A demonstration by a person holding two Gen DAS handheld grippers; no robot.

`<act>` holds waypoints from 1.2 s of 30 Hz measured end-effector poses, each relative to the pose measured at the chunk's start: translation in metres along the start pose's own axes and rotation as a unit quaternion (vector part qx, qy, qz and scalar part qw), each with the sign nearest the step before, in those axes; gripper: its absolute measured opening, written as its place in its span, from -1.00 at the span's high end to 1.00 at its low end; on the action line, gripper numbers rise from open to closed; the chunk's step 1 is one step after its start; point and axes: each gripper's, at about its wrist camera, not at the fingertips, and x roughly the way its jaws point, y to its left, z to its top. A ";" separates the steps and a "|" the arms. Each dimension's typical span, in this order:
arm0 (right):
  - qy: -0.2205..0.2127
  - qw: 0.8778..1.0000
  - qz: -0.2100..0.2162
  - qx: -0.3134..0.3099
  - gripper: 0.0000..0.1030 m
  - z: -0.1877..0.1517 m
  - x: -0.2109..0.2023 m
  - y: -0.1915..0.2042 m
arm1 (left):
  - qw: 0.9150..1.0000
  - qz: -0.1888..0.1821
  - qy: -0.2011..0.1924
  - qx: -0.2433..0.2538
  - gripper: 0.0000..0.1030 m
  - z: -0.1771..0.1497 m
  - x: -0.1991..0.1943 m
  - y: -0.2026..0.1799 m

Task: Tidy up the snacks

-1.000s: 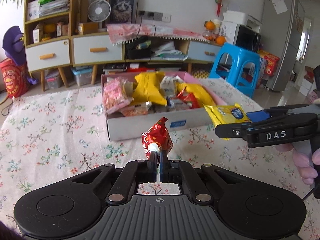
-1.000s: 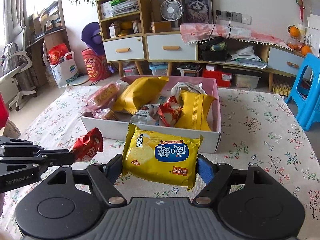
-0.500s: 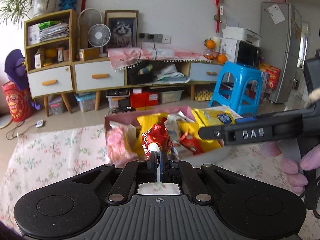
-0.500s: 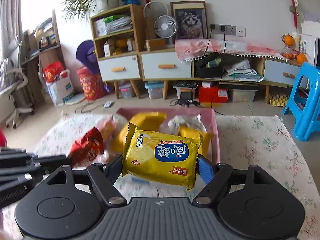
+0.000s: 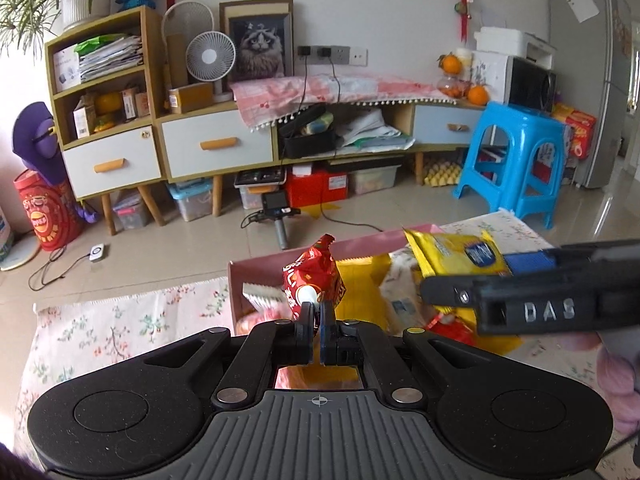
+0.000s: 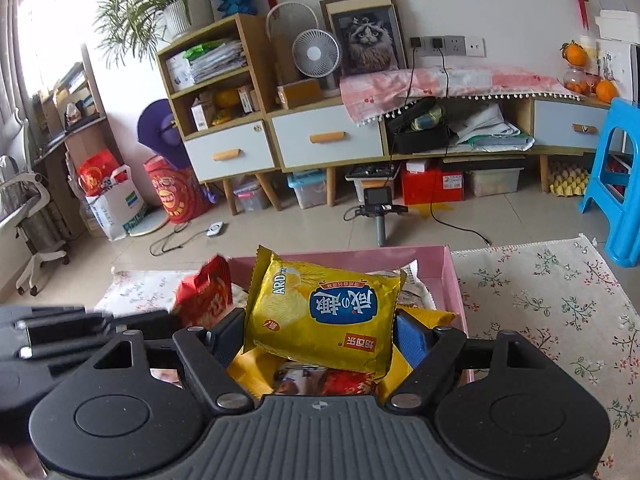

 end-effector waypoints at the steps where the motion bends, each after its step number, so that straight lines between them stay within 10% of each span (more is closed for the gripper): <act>1: 0.002 1.000 -0.002 0.000 -0.32 0.000 0.002 -0.002 | 1.000 0.001 0.005 0.000 1.00 0.003 0.004 0.001; 21: 0.003 0.999 -0.008 0.034 -0.61 0.005 0.013 -0.018 | 0.996 -0.013 0.058 -0.061 0.83 0.047 0.044 0.018; 36: 0.009 0.999 -0.036 0.008 -0.72 0.000 -0.041 0.002 | 0.995 -0.014 0.062 -0.081 -0.34 0.003 -0.029 0.007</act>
